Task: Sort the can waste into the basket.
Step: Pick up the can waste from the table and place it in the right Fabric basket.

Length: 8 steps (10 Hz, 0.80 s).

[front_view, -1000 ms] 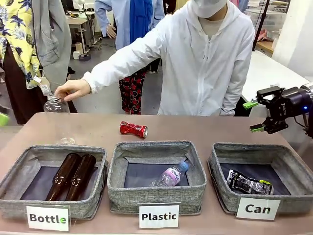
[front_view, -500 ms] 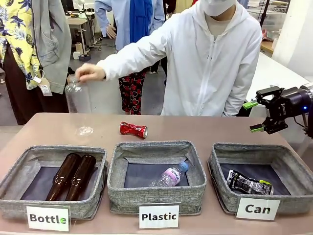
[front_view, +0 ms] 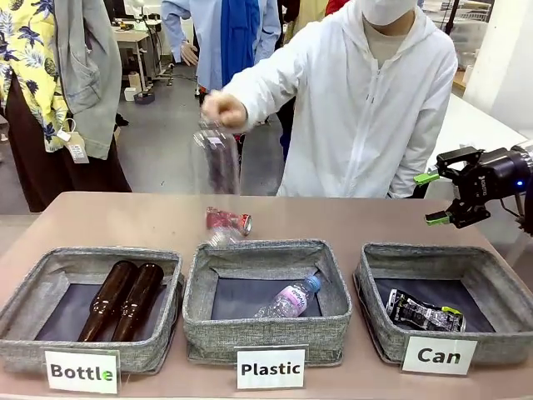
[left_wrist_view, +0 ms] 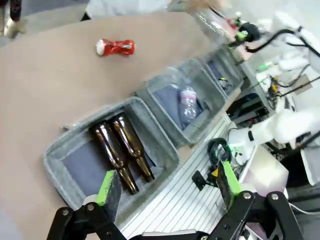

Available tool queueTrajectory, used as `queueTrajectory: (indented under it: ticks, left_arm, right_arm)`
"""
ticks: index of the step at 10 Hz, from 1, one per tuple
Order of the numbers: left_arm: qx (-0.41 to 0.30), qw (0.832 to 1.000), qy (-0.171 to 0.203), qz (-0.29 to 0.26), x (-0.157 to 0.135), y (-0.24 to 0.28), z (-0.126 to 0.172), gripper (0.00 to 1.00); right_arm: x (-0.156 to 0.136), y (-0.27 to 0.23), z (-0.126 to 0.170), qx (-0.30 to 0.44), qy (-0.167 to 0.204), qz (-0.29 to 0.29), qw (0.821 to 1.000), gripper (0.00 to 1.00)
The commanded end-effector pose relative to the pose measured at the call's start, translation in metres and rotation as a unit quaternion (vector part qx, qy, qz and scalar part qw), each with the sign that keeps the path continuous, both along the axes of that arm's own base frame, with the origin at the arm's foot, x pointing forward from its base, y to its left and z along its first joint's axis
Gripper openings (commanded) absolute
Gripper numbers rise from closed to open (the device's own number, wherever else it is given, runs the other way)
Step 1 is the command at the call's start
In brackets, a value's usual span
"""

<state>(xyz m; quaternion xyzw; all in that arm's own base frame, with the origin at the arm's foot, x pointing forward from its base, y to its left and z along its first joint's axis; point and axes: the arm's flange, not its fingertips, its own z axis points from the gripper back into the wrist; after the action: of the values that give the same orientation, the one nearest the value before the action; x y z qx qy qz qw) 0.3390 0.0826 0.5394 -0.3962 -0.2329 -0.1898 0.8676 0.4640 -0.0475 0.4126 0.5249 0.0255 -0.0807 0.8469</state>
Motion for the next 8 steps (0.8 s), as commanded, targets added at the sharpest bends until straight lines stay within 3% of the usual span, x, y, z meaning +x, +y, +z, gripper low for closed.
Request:
queueTrajectory:
  ticks: [1,3,4,6,8]
  left_arm:
    - [0.054,0.998,0.023,-0.016,0.065,-0.06,0.002,1.0]
    - [0.097,0.993,0.049,-0.055,0.118,-0.113,-0.002,1.0]
    - [0.085,0.992,0.045,-0.078,0.121,-0.114,0.002,1.0]
    - [0.06,0.995,0.026,-0.075,0.09,-0.08,0.008,1.0]
    - [0.033,0.998,-0.004,-0.056,0.035,-0.04,-0.001,1.0]
  right_arm:
    - [0.001,-0.002,0.002,0.001,-0.009,0.009,1.0,1.0]
    - [0.001,-0.002,0.002,0.001,-0.009,0.009,1.0,1.0]
    - [0.001,-0.002,0.002,0.001,-0.009,0.009,1.0,1.0]
    - [0.001,-0.002,0.002,0.001,-0.009,0.009,1.0,1.0]
    - [0.001,-0.002,0.002,0.001,-0.009,0.009,1.0,1.0]
